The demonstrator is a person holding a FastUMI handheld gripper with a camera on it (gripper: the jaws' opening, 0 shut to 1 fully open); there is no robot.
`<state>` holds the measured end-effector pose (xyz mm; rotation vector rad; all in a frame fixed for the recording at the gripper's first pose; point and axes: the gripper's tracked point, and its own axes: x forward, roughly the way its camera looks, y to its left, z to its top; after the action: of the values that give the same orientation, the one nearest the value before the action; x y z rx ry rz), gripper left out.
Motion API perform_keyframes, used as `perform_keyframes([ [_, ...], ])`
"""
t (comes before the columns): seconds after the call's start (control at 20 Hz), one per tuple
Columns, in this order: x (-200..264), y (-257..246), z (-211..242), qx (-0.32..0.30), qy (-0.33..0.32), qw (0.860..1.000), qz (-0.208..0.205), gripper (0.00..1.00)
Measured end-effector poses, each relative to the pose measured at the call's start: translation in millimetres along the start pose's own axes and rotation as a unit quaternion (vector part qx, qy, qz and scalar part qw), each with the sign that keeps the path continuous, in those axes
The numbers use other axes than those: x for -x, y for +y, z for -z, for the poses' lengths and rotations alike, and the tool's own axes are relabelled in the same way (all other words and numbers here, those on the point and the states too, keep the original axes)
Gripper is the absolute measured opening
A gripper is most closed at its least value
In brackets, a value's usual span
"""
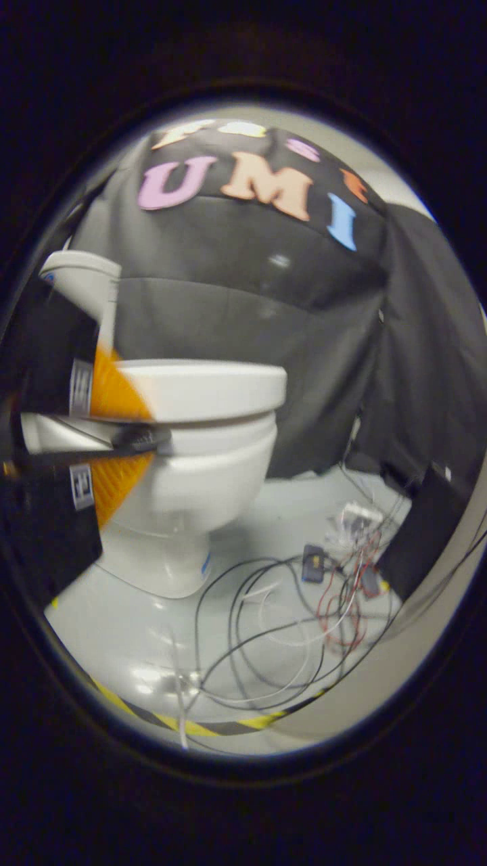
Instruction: Open the toilet lid.
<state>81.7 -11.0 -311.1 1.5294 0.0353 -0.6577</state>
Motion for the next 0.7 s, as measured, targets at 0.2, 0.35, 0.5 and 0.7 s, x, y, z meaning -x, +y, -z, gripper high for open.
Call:
perform_keyframes([
  [0.2, -13, 8, 3, 0.002, -0.001, 1.000, -0.013, 0.07],
  [0.35, -13, 13, 3, 0.032, -0.002, 0.999, -0.007, 0.06],
  [0.5, -5, 21, 5, 0.090, 0.008, 0.996, -0.007, 0.06],
  [0.7, 8, 56, 6, 0.186, 0.014, 0.982, -0.035, 0.06],
])
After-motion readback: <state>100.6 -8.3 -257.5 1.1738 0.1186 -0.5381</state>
